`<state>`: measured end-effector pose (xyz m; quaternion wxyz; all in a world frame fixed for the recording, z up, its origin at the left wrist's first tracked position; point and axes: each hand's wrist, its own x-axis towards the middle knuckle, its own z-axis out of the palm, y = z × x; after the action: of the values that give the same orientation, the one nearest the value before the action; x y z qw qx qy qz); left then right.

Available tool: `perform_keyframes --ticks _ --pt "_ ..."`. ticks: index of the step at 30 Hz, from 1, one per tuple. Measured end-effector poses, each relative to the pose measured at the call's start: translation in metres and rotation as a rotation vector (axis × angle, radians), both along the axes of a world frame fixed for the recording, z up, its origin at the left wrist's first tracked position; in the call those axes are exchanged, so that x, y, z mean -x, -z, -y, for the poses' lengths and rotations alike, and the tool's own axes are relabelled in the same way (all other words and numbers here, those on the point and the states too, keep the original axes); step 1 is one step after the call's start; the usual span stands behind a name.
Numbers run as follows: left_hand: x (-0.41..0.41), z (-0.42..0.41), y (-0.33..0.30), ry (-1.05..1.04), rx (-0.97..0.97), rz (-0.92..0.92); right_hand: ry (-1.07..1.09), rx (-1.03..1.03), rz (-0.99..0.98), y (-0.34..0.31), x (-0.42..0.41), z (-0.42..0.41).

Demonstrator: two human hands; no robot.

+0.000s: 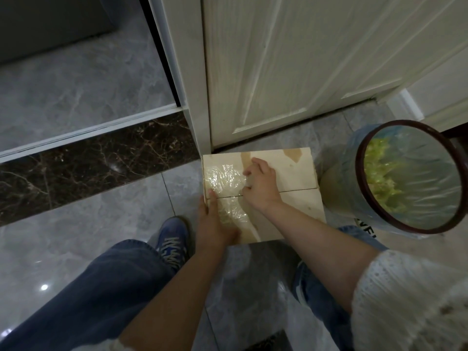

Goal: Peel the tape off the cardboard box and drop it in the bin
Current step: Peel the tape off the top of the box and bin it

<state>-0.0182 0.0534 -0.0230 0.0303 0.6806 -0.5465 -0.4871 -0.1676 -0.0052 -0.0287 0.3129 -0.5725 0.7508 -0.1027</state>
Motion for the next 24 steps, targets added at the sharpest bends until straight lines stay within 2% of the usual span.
perform_keyframes --ticks 7,15,19,24 --pt "0.000 0.000 0.005 -0.008 0.018 0.016 0.030 0.064 0.020 0.003 -0.003 -0.004" --pt "-0.002 -0.001 0.013 -0.007 0.040 0.011 0.164 0.178 0.121 0.015 -0.014 -0.014" --pt "-0.004 -0.002 0.014 -0.020 0.045 -0.016 0.212 0.182 -0.091 0.006 -0.016 -0.002" --pt "-0.009 -0.009 0.018 -0.035 0.109 -0.057 0.291 0.155 -0.129 0.005 -0.013 0.019"
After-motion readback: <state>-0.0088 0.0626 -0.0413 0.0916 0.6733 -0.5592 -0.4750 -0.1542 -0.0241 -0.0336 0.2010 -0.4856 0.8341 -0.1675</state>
